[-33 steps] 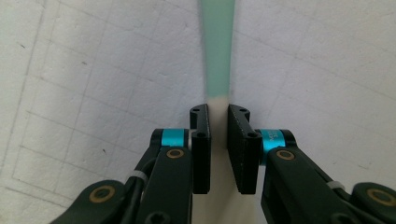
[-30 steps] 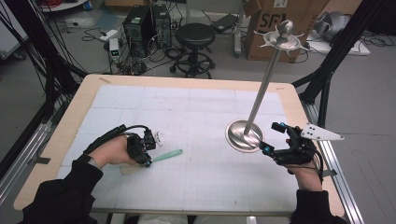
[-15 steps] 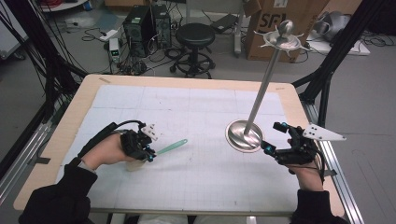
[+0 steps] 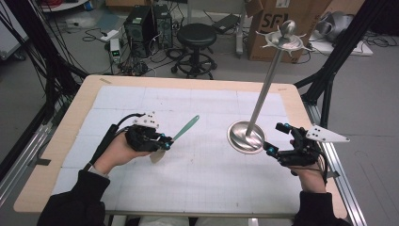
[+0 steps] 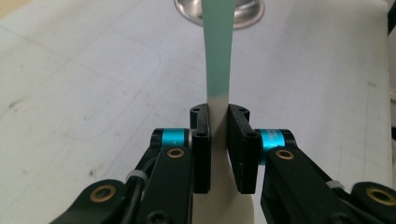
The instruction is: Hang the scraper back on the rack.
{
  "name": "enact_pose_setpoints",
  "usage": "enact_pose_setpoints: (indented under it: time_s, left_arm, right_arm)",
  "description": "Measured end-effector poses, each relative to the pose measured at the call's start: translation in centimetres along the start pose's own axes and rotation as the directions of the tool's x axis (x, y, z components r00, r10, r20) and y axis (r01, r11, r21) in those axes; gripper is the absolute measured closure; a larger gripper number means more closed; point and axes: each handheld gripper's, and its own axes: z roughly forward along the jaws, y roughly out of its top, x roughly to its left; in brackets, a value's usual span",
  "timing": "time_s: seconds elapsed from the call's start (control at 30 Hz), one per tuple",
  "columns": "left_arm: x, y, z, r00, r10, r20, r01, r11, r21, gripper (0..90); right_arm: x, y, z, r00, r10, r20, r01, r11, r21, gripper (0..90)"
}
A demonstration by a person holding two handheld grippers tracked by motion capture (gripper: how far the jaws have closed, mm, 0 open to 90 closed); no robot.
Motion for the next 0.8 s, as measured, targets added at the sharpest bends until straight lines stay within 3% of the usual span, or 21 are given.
enact_pose_setpoints:
  time_s: [0.07, 0.13, 0.2, 0.4, 0.47, 0.73, 0.8]
  left_arm:
    - [-0.1, 0.6, 0.3, 0.9998, -0.018, -0.001, 0.018, 0.998, -0.061, 80.2]
    - [-0.1, 1.4, 0.5, 0.9989, -0.045, 0.01, 0.046, 0.9907, -0.128, 80.2]
    - [-0.2, 2.4, 0.8, 0.9982, -0.051, 0.031, 0.056, 0.9849, -0.164, 80.2]
    - [-0.6, 5.0, 1.7, 0.9986, -0.027, 0.046, 0.036, 0.9801, -0.195, 80.2]
    - [-0.7, 5.7, 1.8, 0.9993, -0.017, 0.032, 0.023, 0.9781, -0.207, 80.2]
    - [-1.4, 10.1, 1.8, 0.9992, 0.011, 0.039, 0.001, 0.9589, -0.284, 80.2]
    - [-1.6, 11.1, 1.6, 0.9986, 0.021, 0.048, -0.005, 0.9506, -0.31, 80.2]
  right_arm:
    - [0.0, 0.0, 0.0, 1.0, 0.0, 0.0, 0.0, 1.0, -0.001, 4.4]
    - [-0.1, 0.0, 0.0, 1.0, -0.001, 0.002, 0.001, 1.0, 0.0, 4.4]
    - [-0.1, 0.0, 0.0, 1.0, 0.0, 0.001, 0.0, 1.0, -0.002, 4.4]
    - [-0.1, 0.0, -0.1, 1.0, 0.002, -0.002, -0.002, 1.0, -0.006, 4.4]
    - [-0.1, 0.0, -0.1, 1.0, 0.002, -0.002, -0.002, 1.0, -0.009, 4.4]
    - [-0.2, 0.0, -0.2, 1.0, 0.007, -0.005, -0.007, 1.0, -0.015, 4.4]
    - [-0.2, 0.0, -0.2, 1.0, 0.005, -0.005, -0.005, 1.0, -0.015, 4.4]
